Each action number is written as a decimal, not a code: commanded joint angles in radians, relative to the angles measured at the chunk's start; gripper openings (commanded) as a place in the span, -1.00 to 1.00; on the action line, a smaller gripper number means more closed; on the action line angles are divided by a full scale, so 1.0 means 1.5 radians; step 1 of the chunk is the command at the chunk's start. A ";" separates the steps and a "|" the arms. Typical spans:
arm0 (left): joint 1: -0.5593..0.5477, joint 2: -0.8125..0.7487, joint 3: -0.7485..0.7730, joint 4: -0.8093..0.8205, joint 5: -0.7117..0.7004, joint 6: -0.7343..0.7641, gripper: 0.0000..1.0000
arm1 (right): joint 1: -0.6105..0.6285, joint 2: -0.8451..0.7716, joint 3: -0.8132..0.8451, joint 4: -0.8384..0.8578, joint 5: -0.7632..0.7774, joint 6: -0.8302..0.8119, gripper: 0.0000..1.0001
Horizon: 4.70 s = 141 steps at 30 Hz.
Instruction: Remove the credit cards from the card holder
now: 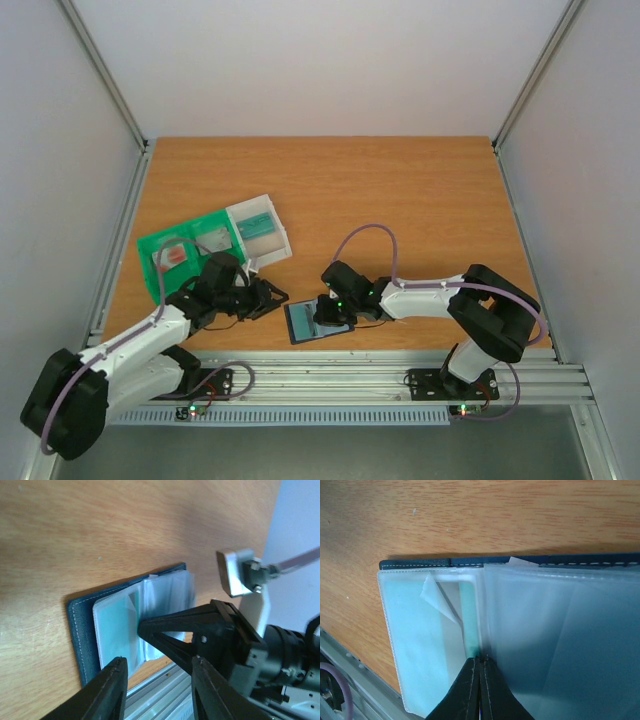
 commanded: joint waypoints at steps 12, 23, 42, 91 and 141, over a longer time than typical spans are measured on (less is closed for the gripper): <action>-0.053 0.185 -0.052 0.263 -0.054 -0.075 -0.45 | -0.003 0.004 -0.015 -0.019 0.009 0.003 -0.98; -0.054 0.228 -0.062 0.295 -0.063 -0.079 -0.48 | -0.003 -0.004 -0.018 -0.021 0.018 0.004 -0.97; -0.073 0.208 -0.038 0.285 -0.056 -0.091 -0.74 | -0.003 -0.006 -0.021 -0.017 0.016 0.002 -0.97; -0.125 0.181 0.130 -0.013 -0.100 0.014 -0.72 | -0.002 -0.009 -0.009 0.042 -0.035 -0.017 -0.79; -0.160 0.227 0.150 0.038 -0.103 -0.004 -0.69 | 0.007 -0.152 -0.025 0.008 -0.065 -0.021 -0.45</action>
